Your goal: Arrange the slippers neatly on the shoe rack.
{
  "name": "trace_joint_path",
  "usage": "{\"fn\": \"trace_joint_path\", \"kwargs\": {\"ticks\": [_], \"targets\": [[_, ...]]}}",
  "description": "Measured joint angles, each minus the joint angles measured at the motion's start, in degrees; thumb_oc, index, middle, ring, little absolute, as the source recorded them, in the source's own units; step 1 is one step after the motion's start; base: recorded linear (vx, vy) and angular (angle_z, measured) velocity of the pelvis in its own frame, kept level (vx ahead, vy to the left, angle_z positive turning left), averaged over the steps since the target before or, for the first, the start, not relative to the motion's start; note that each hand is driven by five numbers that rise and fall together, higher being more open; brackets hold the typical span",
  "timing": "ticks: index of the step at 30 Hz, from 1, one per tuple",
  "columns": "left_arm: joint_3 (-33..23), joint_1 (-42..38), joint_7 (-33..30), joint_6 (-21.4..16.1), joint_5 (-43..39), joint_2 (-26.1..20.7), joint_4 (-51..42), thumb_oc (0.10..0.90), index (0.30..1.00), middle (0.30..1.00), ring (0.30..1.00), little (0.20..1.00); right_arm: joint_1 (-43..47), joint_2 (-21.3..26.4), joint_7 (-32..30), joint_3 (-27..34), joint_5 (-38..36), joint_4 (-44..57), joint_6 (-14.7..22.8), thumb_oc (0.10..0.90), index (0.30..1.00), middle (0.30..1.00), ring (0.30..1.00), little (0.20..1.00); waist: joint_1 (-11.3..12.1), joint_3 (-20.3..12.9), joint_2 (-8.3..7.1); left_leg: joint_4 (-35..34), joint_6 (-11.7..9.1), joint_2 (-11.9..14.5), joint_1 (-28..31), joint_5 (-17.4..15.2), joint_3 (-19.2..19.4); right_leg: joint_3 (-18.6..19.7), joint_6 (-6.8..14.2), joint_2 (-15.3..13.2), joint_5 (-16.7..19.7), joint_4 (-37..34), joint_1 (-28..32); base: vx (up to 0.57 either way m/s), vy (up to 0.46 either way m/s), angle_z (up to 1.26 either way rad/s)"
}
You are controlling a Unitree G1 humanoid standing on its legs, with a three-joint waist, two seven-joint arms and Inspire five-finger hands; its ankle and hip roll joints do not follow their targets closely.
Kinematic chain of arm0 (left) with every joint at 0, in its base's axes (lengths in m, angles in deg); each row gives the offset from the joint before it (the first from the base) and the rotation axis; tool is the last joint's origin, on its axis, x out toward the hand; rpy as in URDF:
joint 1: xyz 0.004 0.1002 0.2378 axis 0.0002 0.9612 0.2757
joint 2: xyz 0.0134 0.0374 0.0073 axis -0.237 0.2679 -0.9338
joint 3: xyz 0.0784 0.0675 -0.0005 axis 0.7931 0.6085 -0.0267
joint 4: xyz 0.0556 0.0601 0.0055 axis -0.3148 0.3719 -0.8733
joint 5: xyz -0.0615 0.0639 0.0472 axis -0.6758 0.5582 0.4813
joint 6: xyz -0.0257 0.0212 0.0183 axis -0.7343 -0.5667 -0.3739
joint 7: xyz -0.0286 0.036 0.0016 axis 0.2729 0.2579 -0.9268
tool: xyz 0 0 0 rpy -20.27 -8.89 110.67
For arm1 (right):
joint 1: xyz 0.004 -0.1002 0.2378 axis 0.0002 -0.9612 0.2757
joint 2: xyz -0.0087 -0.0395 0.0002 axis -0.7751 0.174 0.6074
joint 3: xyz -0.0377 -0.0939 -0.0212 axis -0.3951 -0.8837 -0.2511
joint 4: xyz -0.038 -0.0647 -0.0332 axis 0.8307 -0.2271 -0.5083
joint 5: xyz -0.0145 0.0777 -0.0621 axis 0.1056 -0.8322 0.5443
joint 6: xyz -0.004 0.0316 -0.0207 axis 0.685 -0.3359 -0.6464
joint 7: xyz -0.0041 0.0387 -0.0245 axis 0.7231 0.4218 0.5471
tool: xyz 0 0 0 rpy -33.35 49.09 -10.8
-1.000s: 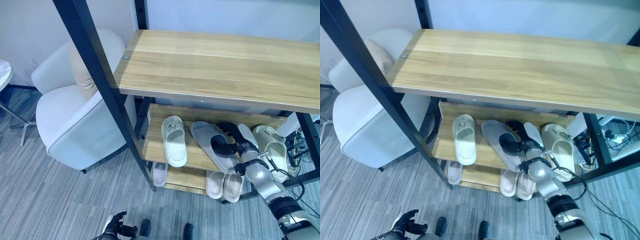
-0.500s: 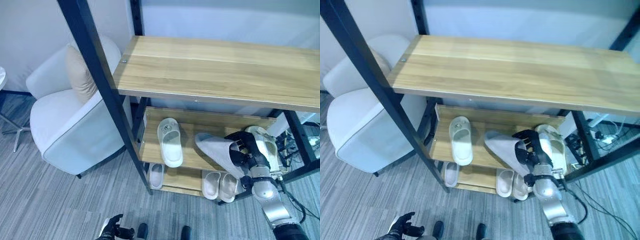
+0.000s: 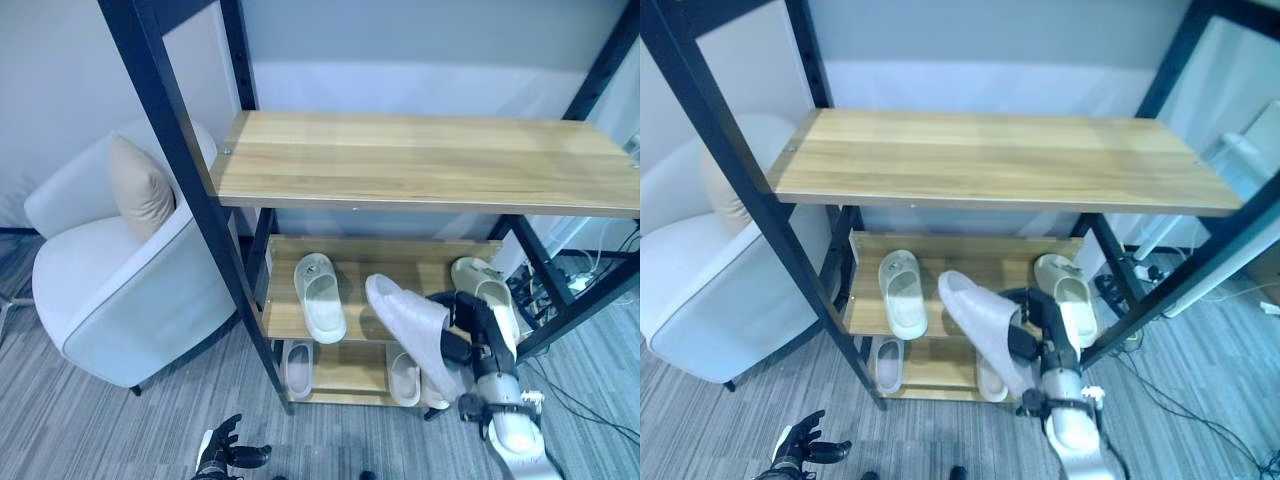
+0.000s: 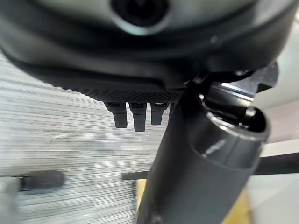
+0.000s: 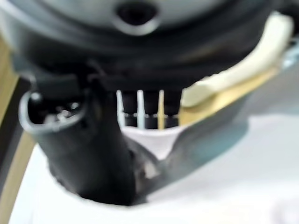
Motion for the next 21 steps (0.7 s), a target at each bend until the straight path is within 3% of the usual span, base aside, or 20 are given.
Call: {"fn": "trace_joint_path", "kwargs": {"ticks": [8,21], "targets": [[-0.4,3.2,-1.5,-0.4,-2.6,1.7,0.2,0.8,0.9,0.9,0.9,0.9,-3.7,0.1,0.5,-1.2,0.0,0.0,0.0,0.4,0.3,0.3,0.3,0.3,-1.6,-2.7,1.48,0.0,0.5,-0.1,-0.1,-0.5,2.1,2.4,0.1,-0.4,0.3,-0.3,-1.3,-0.04,0.013,-0.15],[-0.4,3.7,-2.5,-2.2,-7.2,2.3,-0.7,0.8,0.9,0.9,0.9,0.9,-3.8,0.2,-0.2,-3.1,-0.3,-1.2,0.1,0.4,0.3,0.3,0.3,0.3,-1.7,-2.9,2.06,0.0,0.5,-0.2,0.8,-0.3,2.6,2.5,0.6,-0.5,0.5,-0.3,-1.0,0.0,0.001,-0.01]]}}
